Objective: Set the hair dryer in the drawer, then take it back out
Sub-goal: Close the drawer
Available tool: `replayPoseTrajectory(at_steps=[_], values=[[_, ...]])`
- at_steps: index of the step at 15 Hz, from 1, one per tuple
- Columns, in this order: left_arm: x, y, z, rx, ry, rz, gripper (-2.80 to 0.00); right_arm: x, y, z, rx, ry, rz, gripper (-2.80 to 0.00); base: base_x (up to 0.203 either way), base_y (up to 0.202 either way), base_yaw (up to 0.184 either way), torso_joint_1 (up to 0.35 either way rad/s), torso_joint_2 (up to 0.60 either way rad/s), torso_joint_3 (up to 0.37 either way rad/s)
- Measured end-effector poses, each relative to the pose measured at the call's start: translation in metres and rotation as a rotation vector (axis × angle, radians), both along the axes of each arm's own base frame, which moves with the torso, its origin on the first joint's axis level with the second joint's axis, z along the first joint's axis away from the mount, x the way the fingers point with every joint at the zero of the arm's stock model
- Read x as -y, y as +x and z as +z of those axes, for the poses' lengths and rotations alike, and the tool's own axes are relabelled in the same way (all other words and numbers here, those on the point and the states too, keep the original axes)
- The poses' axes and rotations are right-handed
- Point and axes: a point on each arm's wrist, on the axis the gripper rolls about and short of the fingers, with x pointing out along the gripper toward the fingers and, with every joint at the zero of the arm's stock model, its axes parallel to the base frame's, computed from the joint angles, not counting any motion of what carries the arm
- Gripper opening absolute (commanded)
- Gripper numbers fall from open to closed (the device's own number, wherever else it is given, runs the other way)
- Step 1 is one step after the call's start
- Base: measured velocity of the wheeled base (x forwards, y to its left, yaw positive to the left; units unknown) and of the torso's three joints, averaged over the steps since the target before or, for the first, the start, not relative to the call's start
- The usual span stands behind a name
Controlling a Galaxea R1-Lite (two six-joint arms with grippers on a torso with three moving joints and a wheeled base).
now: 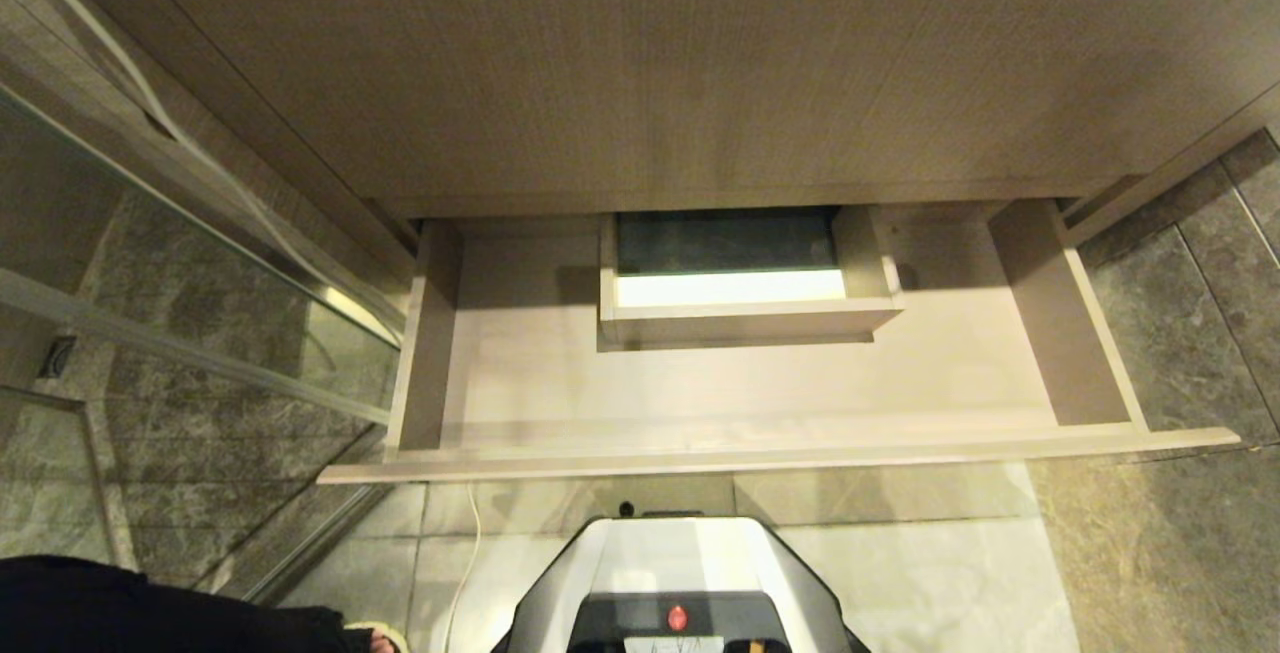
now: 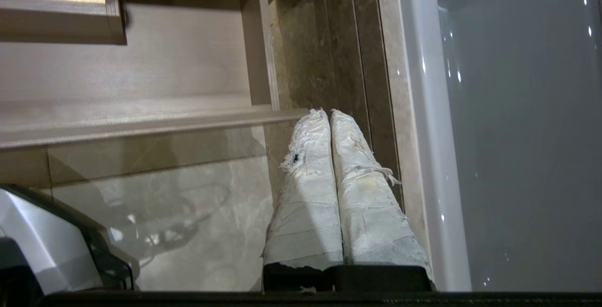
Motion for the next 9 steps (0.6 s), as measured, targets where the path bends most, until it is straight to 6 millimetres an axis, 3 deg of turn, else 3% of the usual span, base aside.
replayPoseTrajectory(at_steps=[9], values=[[0.0000,0.0000,0.0000,0.000,0.000,0.000,-2.80,-0.0001,-0.0008,-0.0047,-0.004,-0.003,0.007,-2.80,0.000,0.000,0.000,-0.020,0.39,0.374]])
